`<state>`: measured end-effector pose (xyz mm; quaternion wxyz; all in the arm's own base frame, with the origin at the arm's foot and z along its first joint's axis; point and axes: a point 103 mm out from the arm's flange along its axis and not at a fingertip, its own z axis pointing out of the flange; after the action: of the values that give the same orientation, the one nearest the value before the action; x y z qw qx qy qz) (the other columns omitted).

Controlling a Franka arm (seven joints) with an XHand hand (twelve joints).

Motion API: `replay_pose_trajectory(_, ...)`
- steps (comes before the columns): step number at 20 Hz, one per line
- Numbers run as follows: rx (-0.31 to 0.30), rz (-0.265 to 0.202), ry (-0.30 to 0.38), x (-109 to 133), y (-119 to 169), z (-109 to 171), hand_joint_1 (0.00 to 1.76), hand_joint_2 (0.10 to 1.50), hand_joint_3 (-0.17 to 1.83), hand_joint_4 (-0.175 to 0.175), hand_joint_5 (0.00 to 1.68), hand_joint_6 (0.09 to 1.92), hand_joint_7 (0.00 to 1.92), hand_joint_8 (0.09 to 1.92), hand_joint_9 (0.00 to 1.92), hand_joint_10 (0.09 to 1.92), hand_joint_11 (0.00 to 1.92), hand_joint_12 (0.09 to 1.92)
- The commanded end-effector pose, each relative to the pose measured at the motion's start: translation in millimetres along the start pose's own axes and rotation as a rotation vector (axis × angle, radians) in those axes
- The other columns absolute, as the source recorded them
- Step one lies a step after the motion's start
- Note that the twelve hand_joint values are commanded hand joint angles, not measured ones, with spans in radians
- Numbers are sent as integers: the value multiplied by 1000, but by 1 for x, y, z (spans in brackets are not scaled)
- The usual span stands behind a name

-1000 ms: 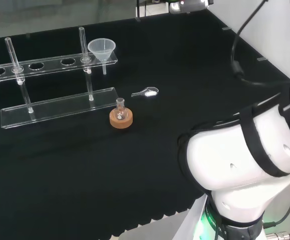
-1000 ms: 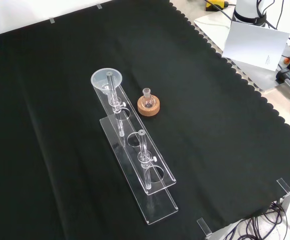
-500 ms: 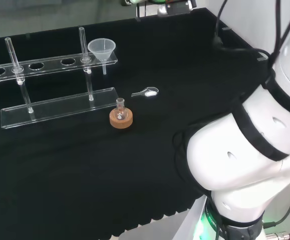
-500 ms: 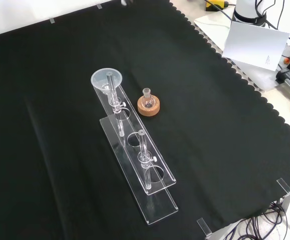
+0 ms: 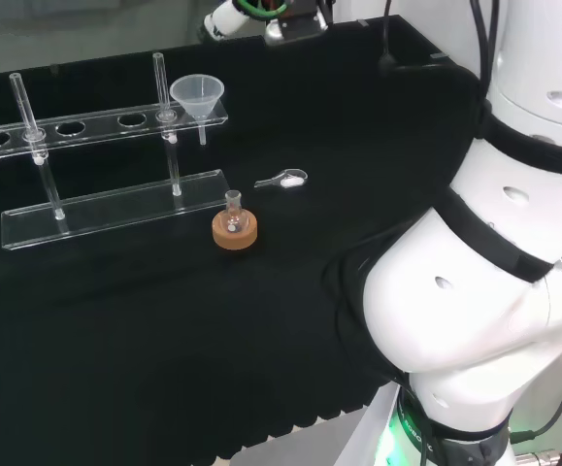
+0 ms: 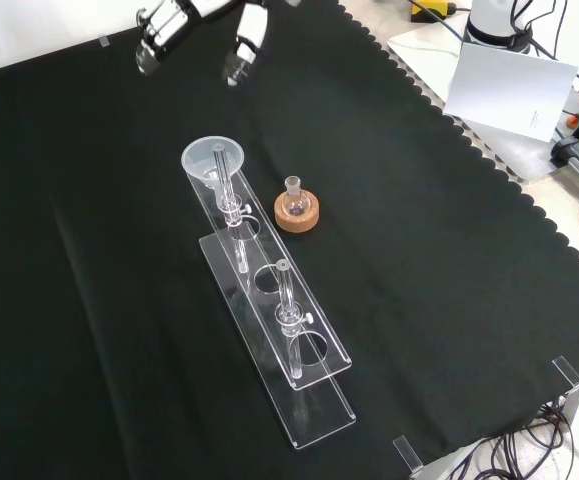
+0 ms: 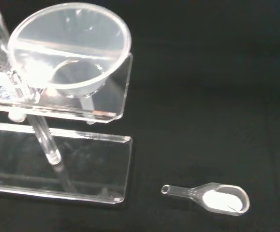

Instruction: Pick up the funnel from the transparent funnel stand.

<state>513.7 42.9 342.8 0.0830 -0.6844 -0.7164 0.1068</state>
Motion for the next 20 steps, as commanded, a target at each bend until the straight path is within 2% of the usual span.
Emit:
replay_pose_trajectory(1, 76, -26, -24, 33, 14, 16, 482, 879, 183, 10, 153, 87, 63, 648, 299, 720, 138, 1487)
replay_pose_trajectory(4, 134, -25, -27, 39, 21, 24, 504, 828, 194, 10, 110, 87, 9, 615, 190, 799, 160, 1522)
replay_pose_trajectory(6, 165, -33, -33, 44, 26, 31, 511, 804, 198, 11, 64, 87, 1, 407, 68, 803, 163, 1543)
replay_pose_trajectory(8, 186, -42, -50, 49, 29, 37, 520, 785, 199, 15, 22, 87, 0, 177, 16, 701, 135, 1567)
replay_pose_trajectory(10, 194, -46, -72, 53, 31, 42, 528, 770, 199, 16, 5, 87, 0, 87, 3, 654, 109, 1585)
replay_pose_trajectory(14, 185, -58, -103, 60, 32, 50, 580, 743, 202, 9, 17, 87, 35, 87, 0, 801, 116, 1598)
replay_pose_trajectory(17, 193, -64, -117, 63, 32, 53, 637, 713, 243, 5, 55, 87, 11, 253, 4, 921, 152, 1593)
replay_pose_trajectory(20, 203, -64, -144, 64, 35, 57, 679, 696, 268, 9, 87, 87, 0, 375, 31, 942, 167, 1593)
